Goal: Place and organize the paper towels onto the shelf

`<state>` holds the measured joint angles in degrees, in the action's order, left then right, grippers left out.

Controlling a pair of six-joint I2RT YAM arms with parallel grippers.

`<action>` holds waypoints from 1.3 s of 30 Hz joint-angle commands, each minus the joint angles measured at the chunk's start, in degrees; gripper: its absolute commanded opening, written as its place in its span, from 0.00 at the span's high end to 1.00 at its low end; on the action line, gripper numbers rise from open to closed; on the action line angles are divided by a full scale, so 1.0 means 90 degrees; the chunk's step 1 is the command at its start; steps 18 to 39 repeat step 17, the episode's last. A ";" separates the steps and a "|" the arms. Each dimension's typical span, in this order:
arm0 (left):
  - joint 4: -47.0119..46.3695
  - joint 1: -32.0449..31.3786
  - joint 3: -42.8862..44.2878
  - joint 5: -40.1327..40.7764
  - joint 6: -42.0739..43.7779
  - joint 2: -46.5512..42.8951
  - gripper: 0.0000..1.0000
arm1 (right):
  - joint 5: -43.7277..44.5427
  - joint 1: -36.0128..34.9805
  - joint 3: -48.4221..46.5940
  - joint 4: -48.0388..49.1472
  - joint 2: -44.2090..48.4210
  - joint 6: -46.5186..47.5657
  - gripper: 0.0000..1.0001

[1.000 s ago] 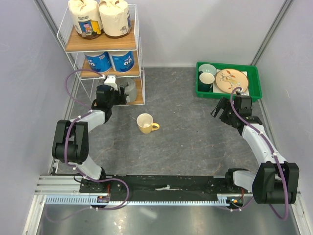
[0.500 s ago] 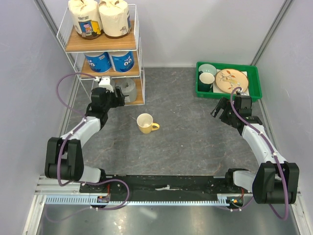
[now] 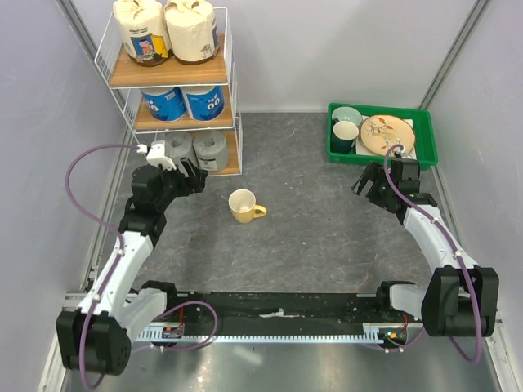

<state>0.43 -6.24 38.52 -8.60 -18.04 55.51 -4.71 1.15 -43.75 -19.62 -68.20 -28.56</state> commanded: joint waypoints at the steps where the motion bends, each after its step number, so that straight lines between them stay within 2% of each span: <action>1: 0.0800 -0.0010 -0.0071 0.0454 -0.0622 -0.0571 0.14 | -0.0063 0.0029 -0.0139 0.0314 -0.0078 -0.0069 0.02; 7: 0.1485 0.0000 -0.0081 0.1267 -0.0525 -0.1079 0.13 | -0.0092 0.0029 -0.0178 0.0314 -0.0068 -0.0099 0.02; 13: 0.1457 0.0000 -0.0276 0.1336 -0.0495 -0.1586 0.12 | -0.0102 0.0019 -0.0159 0.0295 0.0029 -0.0128 0.02; 17: 0.1729 0.0000 -0.0140 0.1540 -0.0319 -0.1616 0.10 | -0.0140 0.0029 -0.0159 0.0266 0.0069 -0.0128 0.02; 39: 0.1729 0.0000 -0.0140 0.1540 -0.0319 -0.1616 0.10 | -0.0140 0.0029 -0.0159 0.0266 0.0069 -0.0128 0.02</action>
